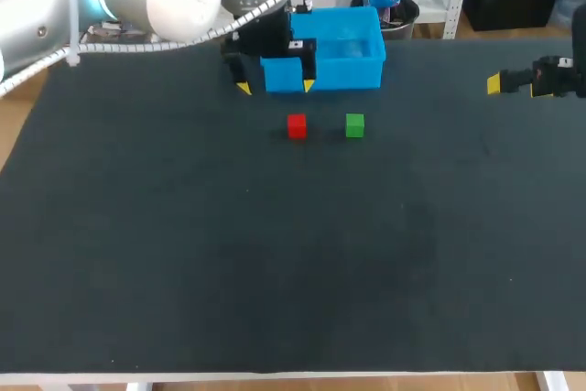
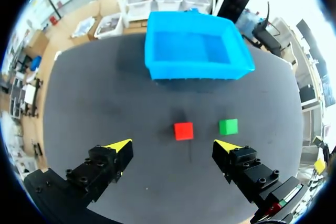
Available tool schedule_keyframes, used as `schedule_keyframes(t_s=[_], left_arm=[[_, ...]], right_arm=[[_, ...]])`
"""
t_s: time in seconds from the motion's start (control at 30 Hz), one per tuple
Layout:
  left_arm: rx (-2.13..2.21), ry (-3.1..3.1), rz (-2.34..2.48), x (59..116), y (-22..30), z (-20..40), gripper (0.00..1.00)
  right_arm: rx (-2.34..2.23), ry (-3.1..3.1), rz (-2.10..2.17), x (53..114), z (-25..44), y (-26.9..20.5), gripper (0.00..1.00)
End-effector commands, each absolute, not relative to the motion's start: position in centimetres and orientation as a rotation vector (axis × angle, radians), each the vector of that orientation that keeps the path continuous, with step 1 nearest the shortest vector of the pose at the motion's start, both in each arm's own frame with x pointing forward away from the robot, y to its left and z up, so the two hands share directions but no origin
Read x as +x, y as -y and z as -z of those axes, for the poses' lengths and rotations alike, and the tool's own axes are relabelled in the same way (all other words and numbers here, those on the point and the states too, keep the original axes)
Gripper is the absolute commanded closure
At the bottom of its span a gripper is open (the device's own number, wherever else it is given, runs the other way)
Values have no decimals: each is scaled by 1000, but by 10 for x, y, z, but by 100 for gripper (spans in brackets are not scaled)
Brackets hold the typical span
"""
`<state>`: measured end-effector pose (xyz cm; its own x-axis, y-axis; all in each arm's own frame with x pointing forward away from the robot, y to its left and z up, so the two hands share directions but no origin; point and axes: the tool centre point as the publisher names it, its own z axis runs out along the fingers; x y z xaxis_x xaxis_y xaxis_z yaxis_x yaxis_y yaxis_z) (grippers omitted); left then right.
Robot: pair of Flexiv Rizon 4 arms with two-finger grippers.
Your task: Use the left arm to pick the red cube and place it into the blue plastic box first, then use the right arm to grasp the green cube and put it into the same blue plastic box after the first action is fully finished.
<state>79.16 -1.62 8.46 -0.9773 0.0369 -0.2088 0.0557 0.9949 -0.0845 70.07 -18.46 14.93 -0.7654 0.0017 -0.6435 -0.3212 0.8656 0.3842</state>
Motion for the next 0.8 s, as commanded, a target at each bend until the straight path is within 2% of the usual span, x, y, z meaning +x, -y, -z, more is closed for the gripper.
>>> schedule_keyframes(t_s=[0.03, 0.8], left_arm=[[69, -2926, 162, 796, 16, -69, 0], [25, -2967, 163, 794, 11, -27, 0]], right_arm=[[-232, -2372, -639, 701, -149, 185, 0], [-232, -2372, -639, 701, -149, 185, 0]])
